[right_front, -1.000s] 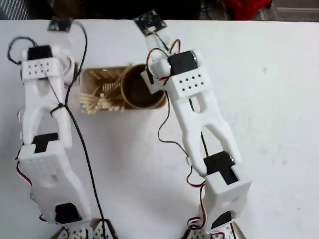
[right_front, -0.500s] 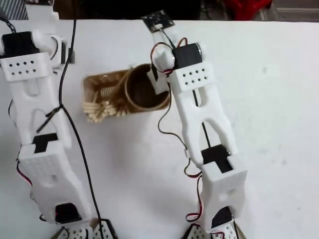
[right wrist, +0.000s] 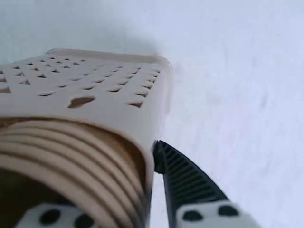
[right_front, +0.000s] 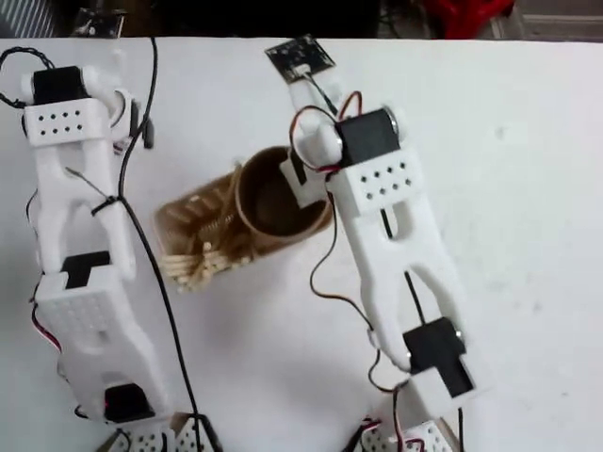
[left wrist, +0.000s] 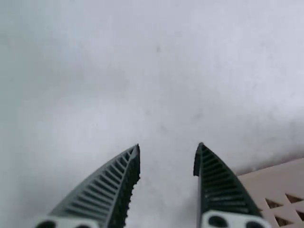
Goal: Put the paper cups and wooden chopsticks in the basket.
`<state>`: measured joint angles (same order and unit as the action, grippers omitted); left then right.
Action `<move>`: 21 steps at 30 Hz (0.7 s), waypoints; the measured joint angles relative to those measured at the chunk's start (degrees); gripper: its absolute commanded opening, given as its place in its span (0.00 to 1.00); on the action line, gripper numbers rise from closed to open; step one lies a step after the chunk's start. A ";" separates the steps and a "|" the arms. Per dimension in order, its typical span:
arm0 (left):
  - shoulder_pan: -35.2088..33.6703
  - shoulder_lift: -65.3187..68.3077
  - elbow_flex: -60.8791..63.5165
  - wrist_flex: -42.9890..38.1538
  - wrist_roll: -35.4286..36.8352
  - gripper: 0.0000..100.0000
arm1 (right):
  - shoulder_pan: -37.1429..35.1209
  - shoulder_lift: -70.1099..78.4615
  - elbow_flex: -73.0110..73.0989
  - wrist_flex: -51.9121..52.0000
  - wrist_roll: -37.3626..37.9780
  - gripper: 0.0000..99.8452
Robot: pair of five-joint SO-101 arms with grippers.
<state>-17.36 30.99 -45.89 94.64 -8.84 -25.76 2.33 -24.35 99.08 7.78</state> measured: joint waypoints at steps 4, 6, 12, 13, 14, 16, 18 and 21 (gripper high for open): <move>0.00 0.00 0.18 -0.26 0.00 0.20 | -0.35 -1.85 1.85 0.00 -1.05 0.02; 0.00 0.00 0.18 -0.26 0.00 0.20 | -0.35 -1.85 1.85 0.00 -1.05 0.03; 0.00 1.05 0.18 -0.26 0.00 0.20 | -0.35 3.08 -3.69 0.00 -1.05 0.24; 0.00 1.85 0.18 -0.26 0.00 0.20 | -0.35 4.31 -5.98 0.00 -1.14 0.27; 0.00 2.46 0.18 -0.26 0.00 0.20 | -0.35 5.63 -8.62 0.00 -1.14 0.29; 0.00 3.60 0.18 -0.26 0.00 0.20 | -0.44 8.35 -14.07 0.00 -1.05 0.29; -0.35 3.87 0.18 -0.35 0.00 0.20 | -0.44 10.73 -18.99 0.00 -0.79 0.29; -1.93 3.87 -1.23 -0.97 0.00 0.20 | -0.44 12.92 -24.09 0.00 0.70 0.27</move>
<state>-19.30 34.86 -47.12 93.67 -8.84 -26.20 15.25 -48.44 99.08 8.48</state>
